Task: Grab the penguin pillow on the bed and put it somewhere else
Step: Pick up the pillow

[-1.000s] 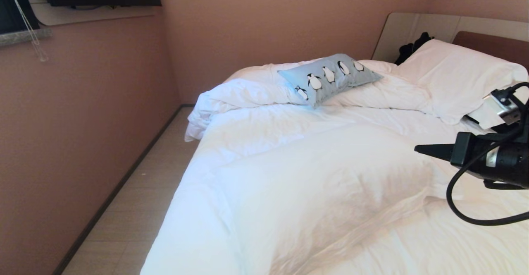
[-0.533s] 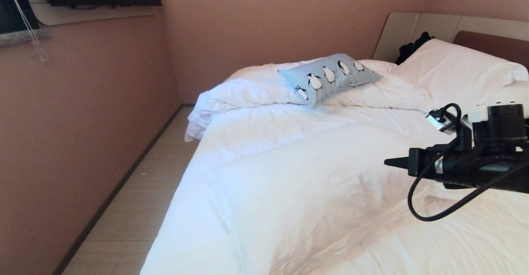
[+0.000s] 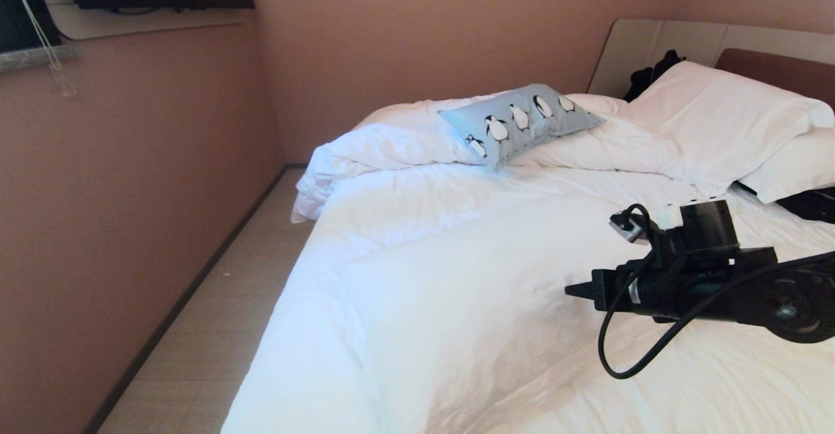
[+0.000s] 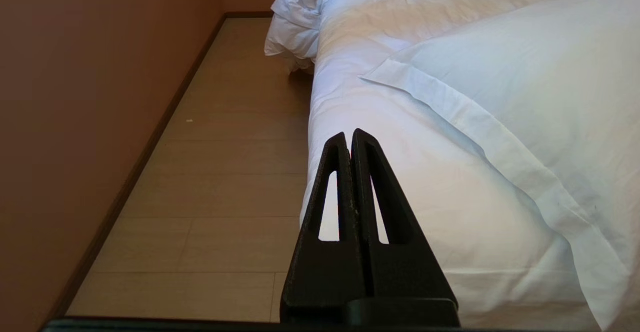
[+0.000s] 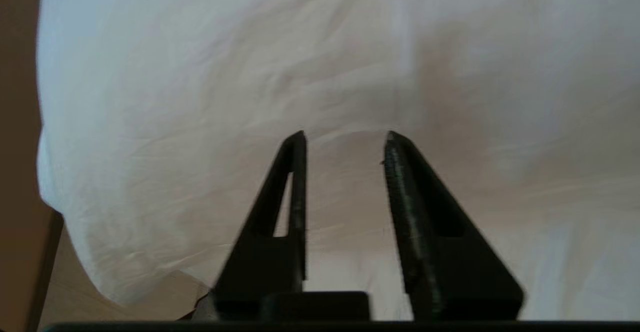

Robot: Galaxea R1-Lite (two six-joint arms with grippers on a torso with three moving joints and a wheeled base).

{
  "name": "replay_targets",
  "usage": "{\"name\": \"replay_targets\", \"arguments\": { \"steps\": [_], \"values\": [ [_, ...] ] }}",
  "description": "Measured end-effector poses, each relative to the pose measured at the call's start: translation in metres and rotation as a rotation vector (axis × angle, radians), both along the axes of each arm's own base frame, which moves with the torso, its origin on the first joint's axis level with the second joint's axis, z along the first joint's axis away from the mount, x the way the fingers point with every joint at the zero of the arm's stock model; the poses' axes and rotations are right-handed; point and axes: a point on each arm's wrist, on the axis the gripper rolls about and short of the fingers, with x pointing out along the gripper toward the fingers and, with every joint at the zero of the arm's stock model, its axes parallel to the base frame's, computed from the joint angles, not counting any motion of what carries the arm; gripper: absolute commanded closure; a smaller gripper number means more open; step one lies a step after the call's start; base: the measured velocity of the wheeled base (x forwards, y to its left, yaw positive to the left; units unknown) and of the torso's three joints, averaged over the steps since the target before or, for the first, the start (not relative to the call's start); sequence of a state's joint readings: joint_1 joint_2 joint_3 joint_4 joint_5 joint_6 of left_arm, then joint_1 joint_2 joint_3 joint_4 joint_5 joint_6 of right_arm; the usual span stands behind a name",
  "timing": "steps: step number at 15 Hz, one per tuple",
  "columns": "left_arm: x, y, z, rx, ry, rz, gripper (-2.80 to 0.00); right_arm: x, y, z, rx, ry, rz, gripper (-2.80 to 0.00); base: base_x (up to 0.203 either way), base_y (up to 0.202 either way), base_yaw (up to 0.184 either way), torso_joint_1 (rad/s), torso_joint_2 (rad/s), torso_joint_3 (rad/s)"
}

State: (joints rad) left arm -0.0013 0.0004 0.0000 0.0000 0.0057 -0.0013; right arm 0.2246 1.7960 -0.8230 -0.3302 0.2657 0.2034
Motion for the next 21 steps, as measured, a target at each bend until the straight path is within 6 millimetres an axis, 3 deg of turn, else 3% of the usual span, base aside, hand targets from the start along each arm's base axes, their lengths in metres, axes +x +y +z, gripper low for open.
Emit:
{"name": "replay_targets", "arguments": {
  "steps": [5, 11, 17, 21],
  "values": [
    [0.0, 0.0, 0.0, 0.0, 0.0, -0.001, 0.0, 0.012, 0.012, -0.022, -0.069, -0.015, -0.043, -2.8, 0.0, 0.0, 0.0, 0.0, 0.0, 0.0],
    [0.0, 0.0, 0.0, 0.0, 0.0, -0.001, 0.0, -0.013, 0.005, -0.047, -0.219, -0.015, -0.013, -2.8, 0.0, 0.0, 0.0, 0.0, 0.0, 0.0],
    [0.0, 0.0, 0.0, 0.0, 0.0, -0.001, 0.0, -0.013, 0.004, -0.061, -0.352, -0.138, 0.064, -2.8, 0.0, 0.0, 0.0, 0.0, 0.0, 0.0],
    [0.0, 0.0, 0.0, 0.0, 0.0, 0.0, 0.0, -0.019, 0.001, -0.082, -0.478, -0.131, 0.12, -2.8, 0.0, 0.0, 0.0, 0.0, 0.0, 0.0]
  ]
}}
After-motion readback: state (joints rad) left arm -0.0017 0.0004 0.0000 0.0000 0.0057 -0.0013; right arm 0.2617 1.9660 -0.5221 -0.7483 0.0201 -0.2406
